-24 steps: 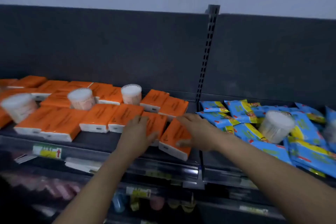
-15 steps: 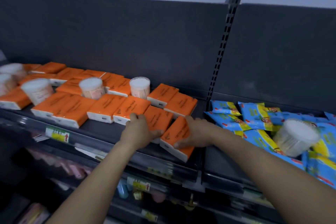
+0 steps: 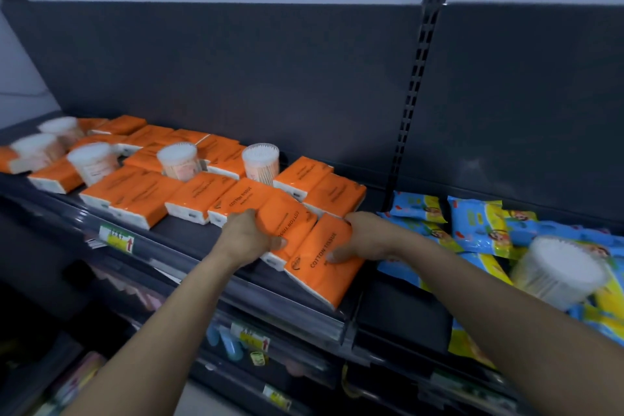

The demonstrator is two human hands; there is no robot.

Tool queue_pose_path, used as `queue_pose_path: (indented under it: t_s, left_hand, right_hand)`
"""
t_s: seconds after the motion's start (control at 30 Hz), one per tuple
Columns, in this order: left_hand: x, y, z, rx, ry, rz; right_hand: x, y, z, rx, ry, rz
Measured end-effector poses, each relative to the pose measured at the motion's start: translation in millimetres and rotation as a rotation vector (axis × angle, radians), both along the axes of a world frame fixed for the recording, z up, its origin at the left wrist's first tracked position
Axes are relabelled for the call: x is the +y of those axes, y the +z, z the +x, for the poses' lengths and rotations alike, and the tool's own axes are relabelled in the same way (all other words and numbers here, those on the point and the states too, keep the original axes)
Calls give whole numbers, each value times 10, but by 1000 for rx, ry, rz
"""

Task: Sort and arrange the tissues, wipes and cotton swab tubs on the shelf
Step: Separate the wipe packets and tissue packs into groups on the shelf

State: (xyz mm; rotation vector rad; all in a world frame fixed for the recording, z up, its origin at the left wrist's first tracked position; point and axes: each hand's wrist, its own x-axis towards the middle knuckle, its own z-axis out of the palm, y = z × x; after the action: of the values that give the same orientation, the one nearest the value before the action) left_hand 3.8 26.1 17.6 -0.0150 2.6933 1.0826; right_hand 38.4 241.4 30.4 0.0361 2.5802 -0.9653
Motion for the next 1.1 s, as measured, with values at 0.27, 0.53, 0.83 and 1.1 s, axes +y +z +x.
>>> queue_pose_path:
  t_s: [0.27,0.53,0.83,1.1]
  left_hand:
    - [218,340,-40,238,9,346]
    - [1277,530,19,222,-288,586]
    - [2671,827,671,209,-660,686]
    - [3968,874,1516,217,-746,683]
  right_hand:
    - [283,348,164,125,-314,-324]
    - [947,577,839,477,-706,-328]
    - [1995,781,2027,718,-1145,-184]
    - [3264,777,3042,784,-1249,-136]
